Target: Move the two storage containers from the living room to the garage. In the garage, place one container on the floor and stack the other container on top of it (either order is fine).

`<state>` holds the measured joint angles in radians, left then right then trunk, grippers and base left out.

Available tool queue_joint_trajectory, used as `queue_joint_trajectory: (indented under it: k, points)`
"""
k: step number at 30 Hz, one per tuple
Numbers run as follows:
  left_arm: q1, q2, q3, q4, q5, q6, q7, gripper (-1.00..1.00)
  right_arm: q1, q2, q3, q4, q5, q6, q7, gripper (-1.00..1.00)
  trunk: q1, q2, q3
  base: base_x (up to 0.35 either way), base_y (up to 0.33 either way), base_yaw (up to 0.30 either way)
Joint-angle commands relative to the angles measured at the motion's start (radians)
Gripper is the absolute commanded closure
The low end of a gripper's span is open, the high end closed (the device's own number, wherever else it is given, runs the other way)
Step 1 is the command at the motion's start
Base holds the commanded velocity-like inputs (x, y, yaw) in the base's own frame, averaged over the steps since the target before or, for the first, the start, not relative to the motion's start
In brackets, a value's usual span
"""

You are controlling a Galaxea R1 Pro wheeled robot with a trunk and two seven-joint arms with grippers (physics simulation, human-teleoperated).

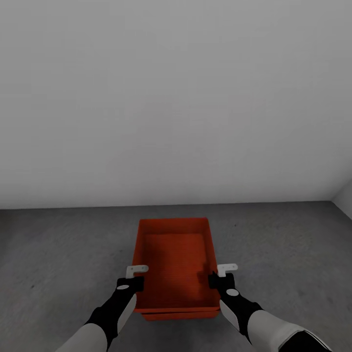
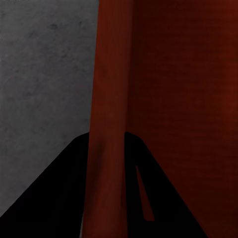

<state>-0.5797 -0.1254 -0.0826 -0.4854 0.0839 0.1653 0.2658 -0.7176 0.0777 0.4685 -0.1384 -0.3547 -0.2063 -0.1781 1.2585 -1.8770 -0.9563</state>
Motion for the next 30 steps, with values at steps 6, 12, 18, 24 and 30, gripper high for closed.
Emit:
queue_joint_trajectory:
  k: [6, 12, 18, 24, 30]
  points:
    - [0.002, 0.012, 0.047, 0.026, -0.016, -0.064, 0.048, 1.0, 0.0, 0.001, -0.059, -0.004, 0.003, -0.004, 0.001, 1.0, 0.0, 0.0, -0.001, 0.0, 0.0, 0.0]
    - [0.001, 0.011, 0.048, 0.027, -0.016, -0.064, 0.047, 1.0, 0.0, 0.001, -0.059, -0.004, 0.003, -0.004, 0.001, 1.0, 0.0, 0.0, -0.001, 0.0, 0.0, 0.0]
    - [0.002, 0.011, 0.047, 0.027, -0.016, -0.064, 0.047, 1.0, 0.0, 0.001, -0.059, -0.004, 0.003, -0.004, 0.001, 1.0, 0.0, 0.0, -0.001, 0.0, 0.0, 0.0]
    - [0.001, 0.011, 0.047, 0.027, -0.016, -0.064, 0.047, 1.0, 0.0, 0.001, -0.059, -0.004, 0.004, -0.002, 0.002, 1.0, 0.0, 0.0, -0.001, 0.0, 0.0, 0.0]
    - [0.002, 0.01, 0.047, 0.027, -0.016, -0.064, 0.047, 1.0, 0.0, 0.001, -0.057, -0.004, 0.009, -0.001, 0.003, 1.0, 0.0, 0.0, -0.001, 0.0, 0.0, 0.0]
